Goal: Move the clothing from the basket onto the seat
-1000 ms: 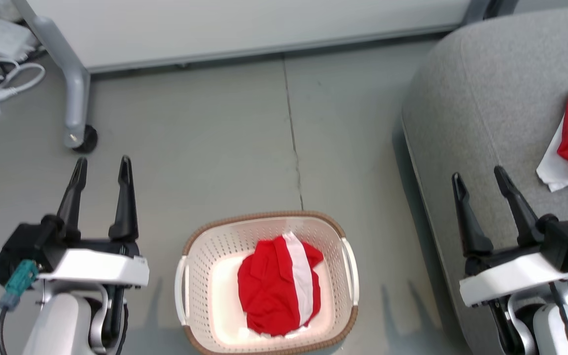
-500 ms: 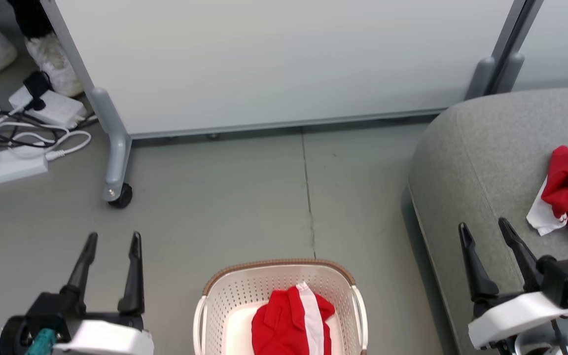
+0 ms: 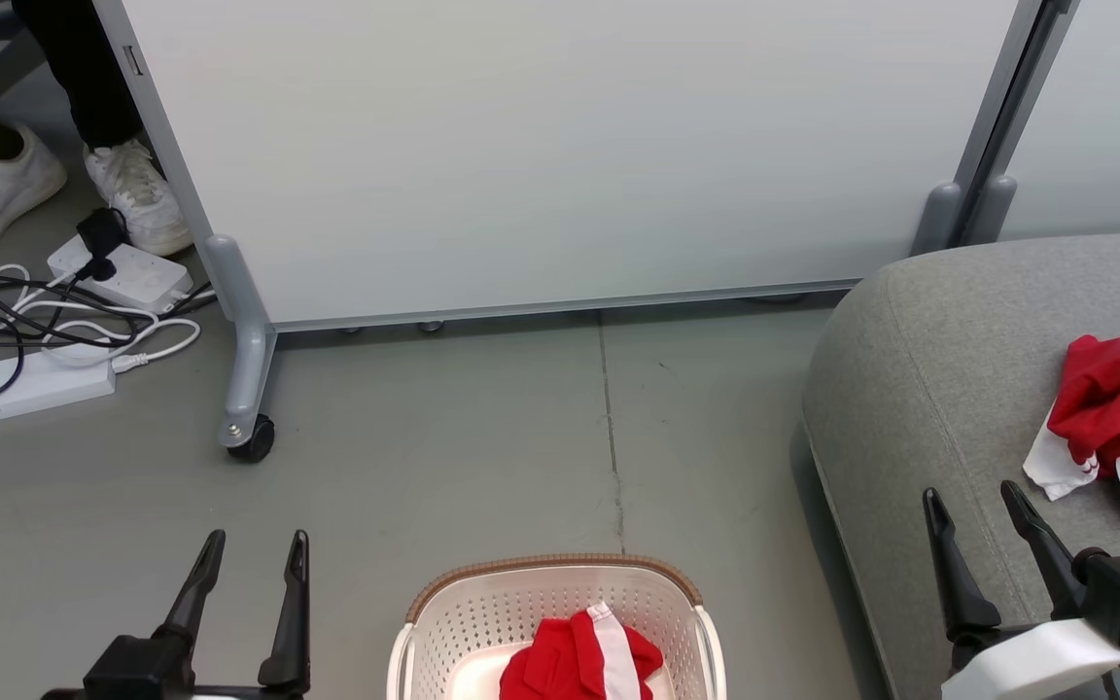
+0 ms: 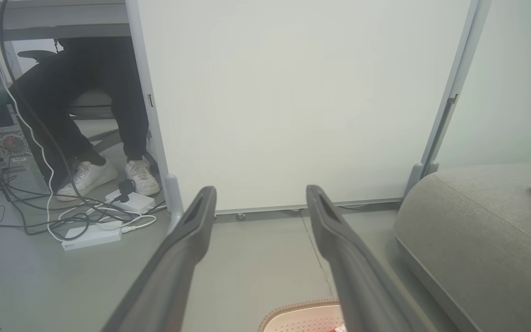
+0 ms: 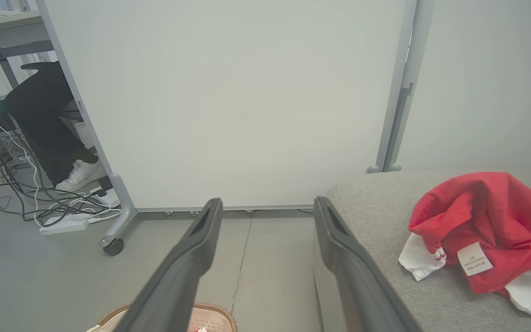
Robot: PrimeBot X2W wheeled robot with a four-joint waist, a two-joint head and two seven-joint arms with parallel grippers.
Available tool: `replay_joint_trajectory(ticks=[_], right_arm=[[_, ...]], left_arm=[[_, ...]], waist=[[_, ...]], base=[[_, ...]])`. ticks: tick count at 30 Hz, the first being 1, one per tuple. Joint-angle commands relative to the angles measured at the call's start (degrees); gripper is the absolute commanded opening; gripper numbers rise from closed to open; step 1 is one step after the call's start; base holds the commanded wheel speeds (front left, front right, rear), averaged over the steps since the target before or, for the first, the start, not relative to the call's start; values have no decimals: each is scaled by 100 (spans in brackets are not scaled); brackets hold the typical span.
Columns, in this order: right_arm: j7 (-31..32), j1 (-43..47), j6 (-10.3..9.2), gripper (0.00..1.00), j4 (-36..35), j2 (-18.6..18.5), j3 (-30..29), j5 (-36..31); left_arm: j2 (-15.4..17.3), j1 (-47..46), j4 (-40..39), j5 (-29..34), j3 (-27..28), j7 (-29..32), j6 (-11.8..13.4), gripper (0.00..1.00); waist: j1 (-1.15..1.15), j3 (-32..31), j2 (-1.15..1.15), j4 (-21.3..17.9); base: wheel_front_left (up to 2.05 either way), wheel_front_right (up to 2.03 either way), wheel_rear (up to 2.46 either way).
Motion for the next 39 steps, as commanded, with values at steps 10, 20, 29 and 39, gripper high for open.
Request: replay_joint_trajectory(ticks=[10, 20, 29, 39], right_arm=[[90, 235, 10, 100, -221, -32, -84, 59], [102, 229, 10, 100, -249, -32, -84, 89], [140, 257, 10, 100, -306, -32, -85, 80], [210, 165, 10, 100, -518, -31, -86, -29]], left_arm=[[69, 147, 29, 28, -77, 97, 62, 100], [64, 19, 174, -7, -114, 59, 77, 100], [78, -37, 248, -39, -139, 31, 124, 100], [53, -459, 373, 22, -297, -21, 4, 100]], waist=[[0, -129, 0, -29], [0, -139, 0, -6], [0, -152, 0, 0], [0, 109, 0, 13]], base=[[0, 0, 0], [0, 0, 0], [0, 0, 0], [0, 0, 0]])
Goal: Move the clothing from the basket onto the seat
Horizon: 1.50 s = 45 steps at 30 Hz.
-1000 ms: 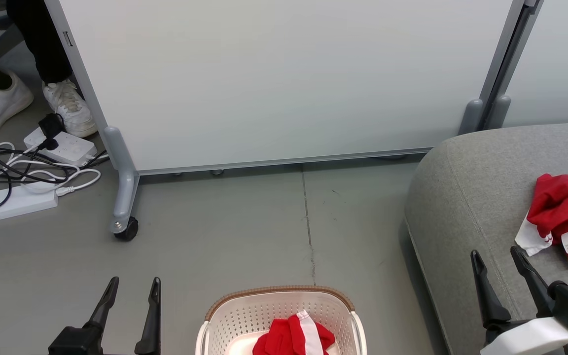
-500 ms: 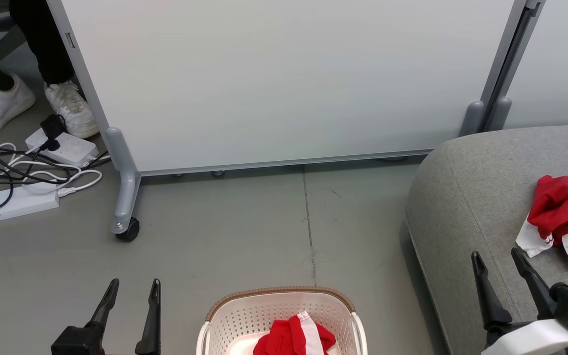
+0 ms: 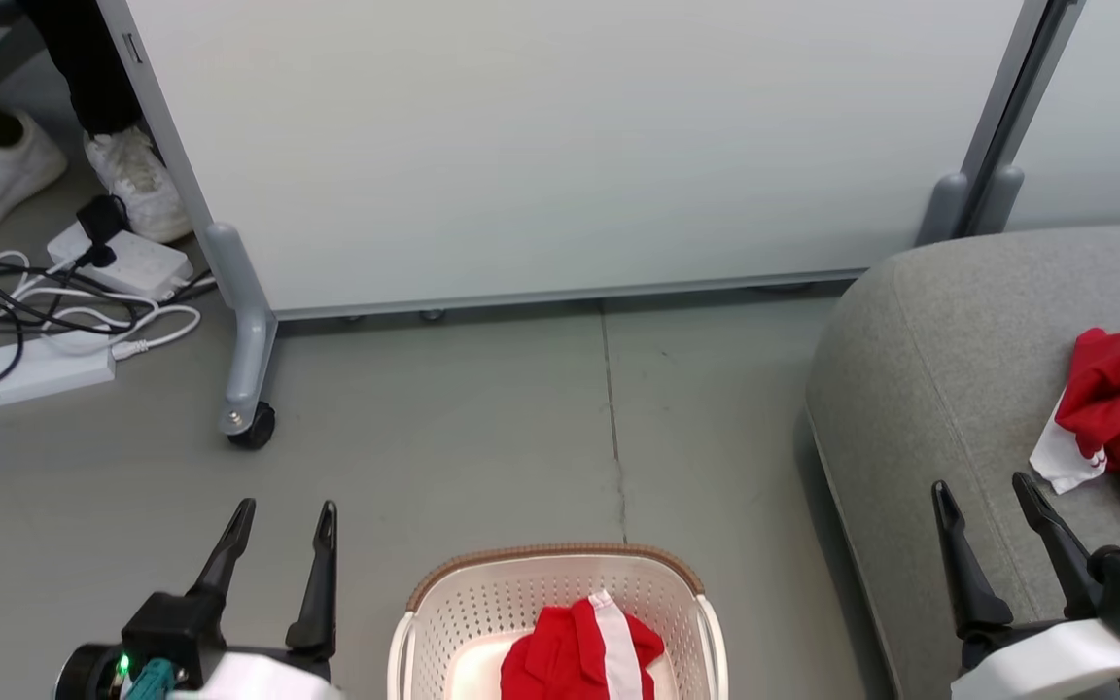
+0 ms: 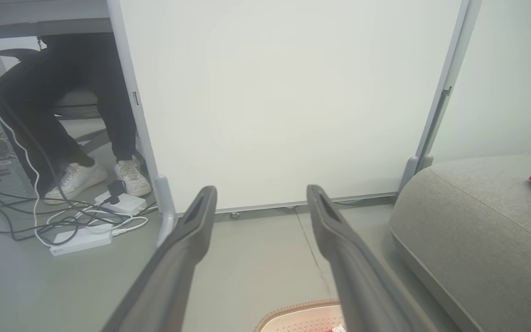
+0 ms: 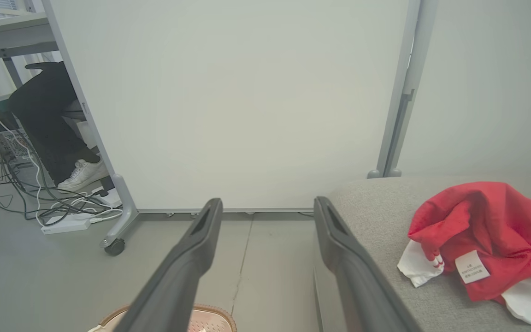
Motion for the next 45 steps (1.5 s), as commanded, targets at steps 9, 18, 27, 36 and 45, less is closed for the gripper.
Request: replay_joint_trajectory(ticks=[9, 18, 27, 36, 45], right_arm=[[-12, -503, 10, 100, -462, -33, 194, -105], [-320, -1190, 10, 100, -653, -28, 453, -84], [-821, -1705, 10, 100, -723, -23, 750, 109], [-1275, -1960, 10, 100, -642, -20, 995, 341], [-1559, -2015, 9, 100, -652, -20, 1390, 682]], left_arm=[[-100, -1256, 913, -29, -211, -276, -388, 100], [-300, -2634, 2638, 9, -426, -598, -807, 100], [-226, -3973, 4503, 77, -775, -622, -1199, 100], [-42, -4668, 5506, -44, -1147, -444, -1335, 100], [367, -5174, 6105, -592, -1682, 137, -1346, 100]], waist=[[0, 1233, 0, -365], [0, 2644, 0, -867], [0, 4151, 0, -1560], [0, 5004, 0, -2024], [0, 5678, 0, -2596]], base=[[0, 0, 0], [0, 0, 0], [0, 0, 0], [0, 0, 0], [0, 0, 0]])
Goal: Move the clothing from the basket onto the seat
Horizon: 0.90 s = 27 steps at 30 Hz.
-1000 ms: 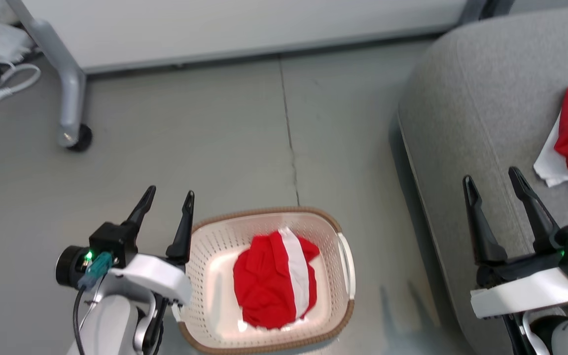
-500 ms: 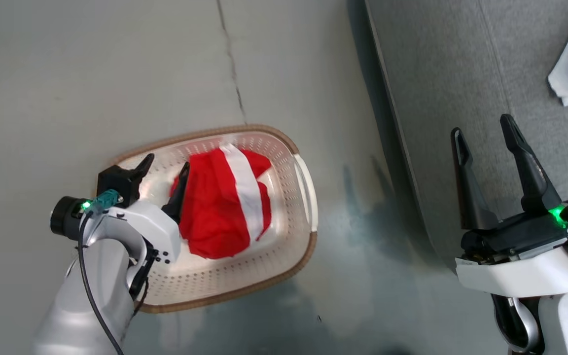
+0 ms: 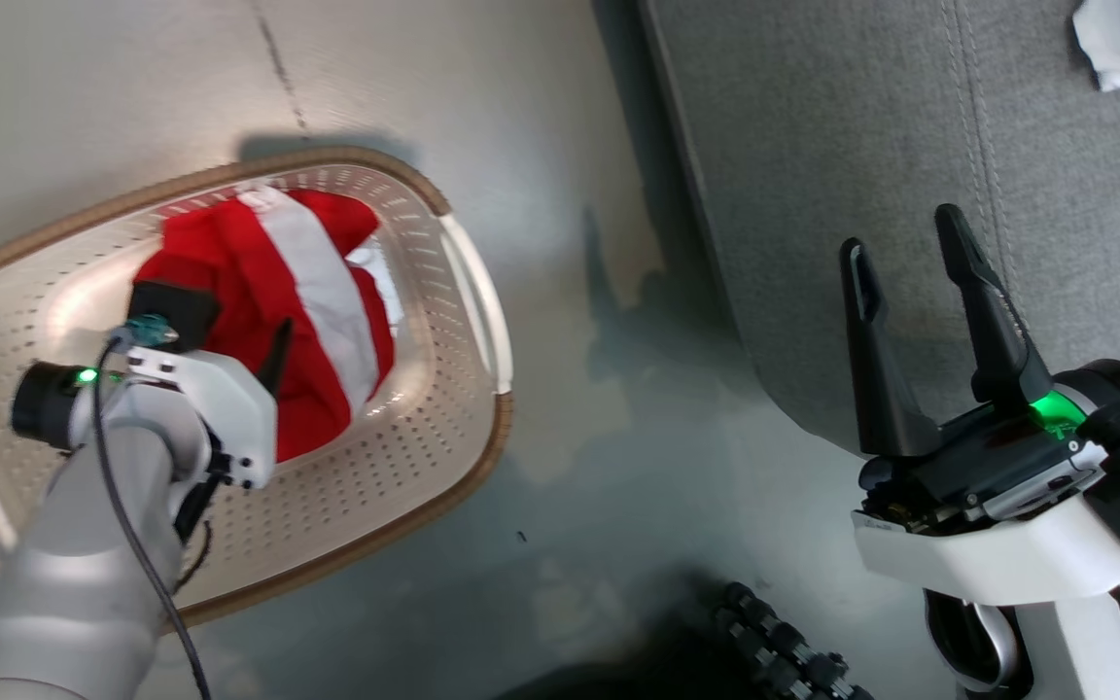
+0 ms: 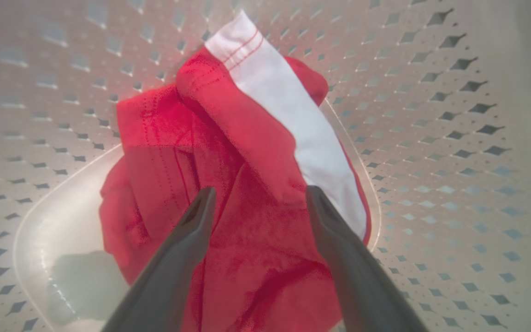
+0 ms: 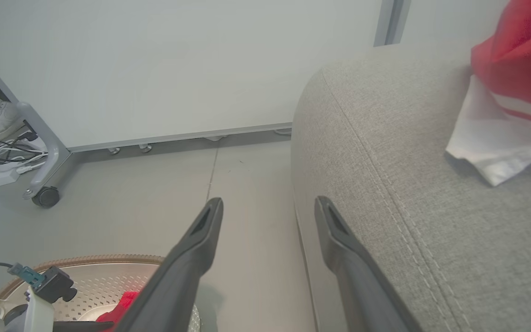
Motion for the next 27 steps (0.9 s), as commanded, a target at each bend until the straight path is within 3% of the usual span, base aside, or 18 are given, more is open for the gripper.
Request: replay_joint_trajectory(ticks=[1, 6, 13, 14, 15, 21, 27], right_arm=[[-64, -36, 8, 100, -13, -6, 58, 72], [-92, 131, 7, 100, -104, -7, 58, 148], [-85, 351, 6, 100, -458, -6, 106, -9], [-86, 368, 6, 100, -486, -8, 110, -23], [-87, 369, 6, 100, -499, -9, 109, -27], [-87, 213, 6, 100, -468, -8, 182, 8], [-88, 112, 6, 100, -315, -9, 108, -114]], left_arm=[[175, -164, 84, -129, -60, 77, -12, 100], [337, -274, 288, -437, -266, 299, -13, 100], [537, -398, 401, -976, -440, 548, -13, 100], [563, -411, 372, -1043, -481, 556, -13, 78], [590, -426, 339, -1112, -519, 548, -12, 0], [780, -454, 183, -1329, -841, 340, -13, 0], [677, -320, 27, -1355, -1166, -92, -14, 0]], waist=[[0, 358, 0, -396], [0, 420, 0, -520], [0, 525, 0, -409], [0, 528, 0, -403], [0, 526, 0, -401], [0, 450, 0, -395], [0, 156, 0, -139]], base=[[0, 0, 0], [1, 1, 1], [15, 15, 15], [1, 1, 1], [0, 0, 0], [0, 0, 0], [0, 0, 0]])
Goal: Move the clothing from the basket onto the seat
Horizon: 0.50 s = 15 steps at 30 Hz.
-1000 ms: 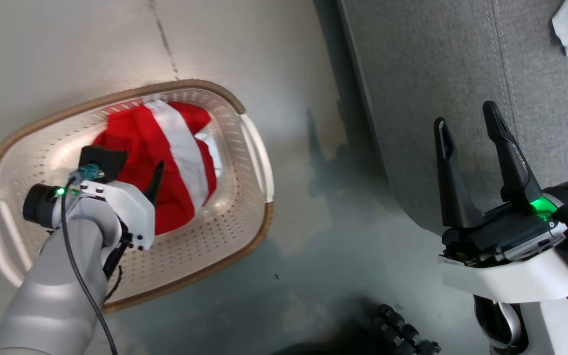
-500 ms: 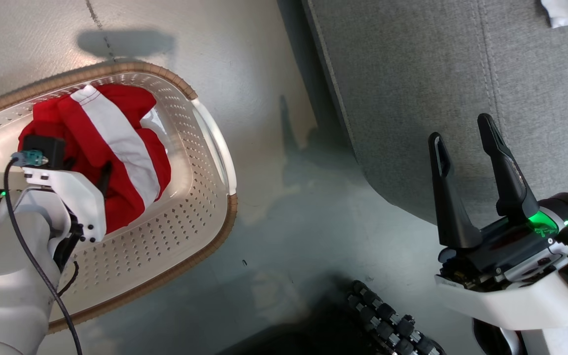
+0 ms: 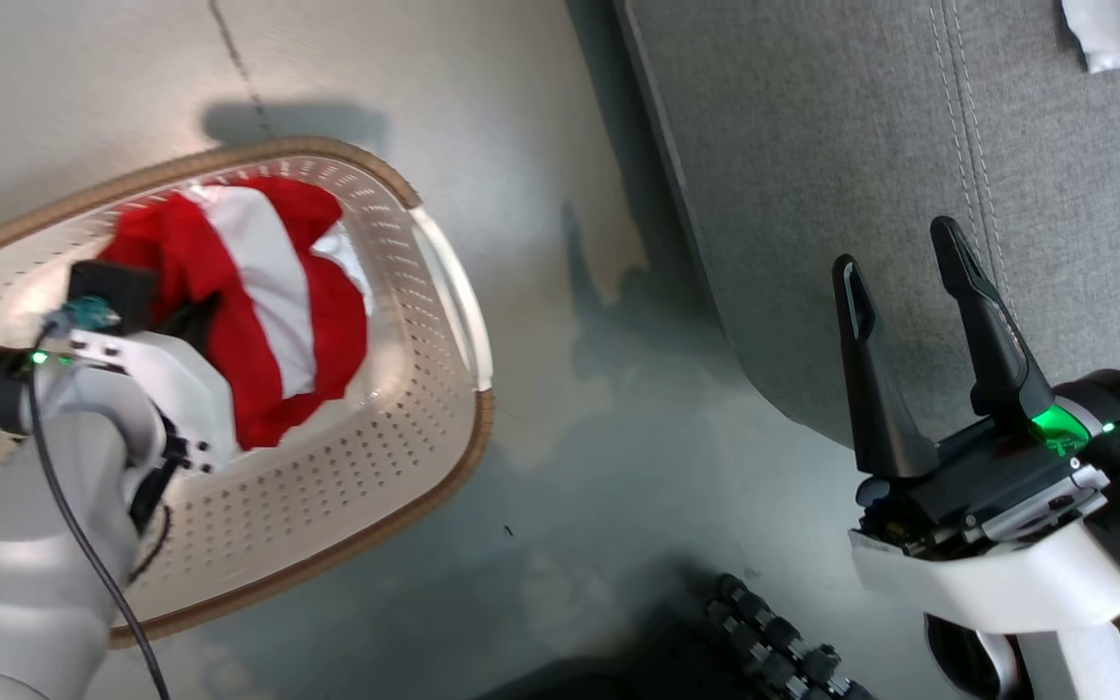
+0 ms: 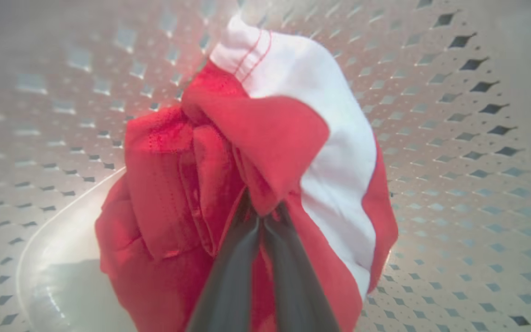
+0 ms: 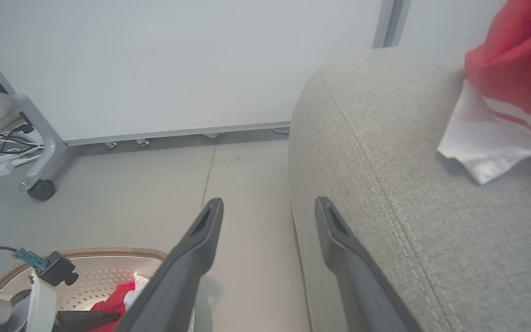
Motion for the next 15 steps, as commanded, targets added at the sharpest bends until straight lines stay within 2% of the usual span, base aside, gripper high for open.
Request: replay_joint_trajectory(ticks=[1, 5, 10, 15], right_arm=[[-34, -91, 4, 100, 32, -12, -29, -30], [-34, -133, 4, 100, 220, -15, -72, -165], [24, -152, 4, 100, 454, -17, -119, -306], [239, -82, 4, 100, 570, -19, -257, -463]], left_arm=[[12, 49, -41, -2, -49, -118, -6, 0], [-133, 230, -192, -107, -191, -543, -5, 0], [-218, 482, -522, -147, -214, -754, -5, 0], [-275, 884, -1394, 20, 93, -778, 62, 0]], waist=[[0, -191, 0, 179], [0, -560, 0, 442], [0, -1073, 0, 758], [0, -1611, 0, 1111]], base=[[0, 0, 0], [0, 0, 0], [0, 0, 0], [0, 0, 0]])
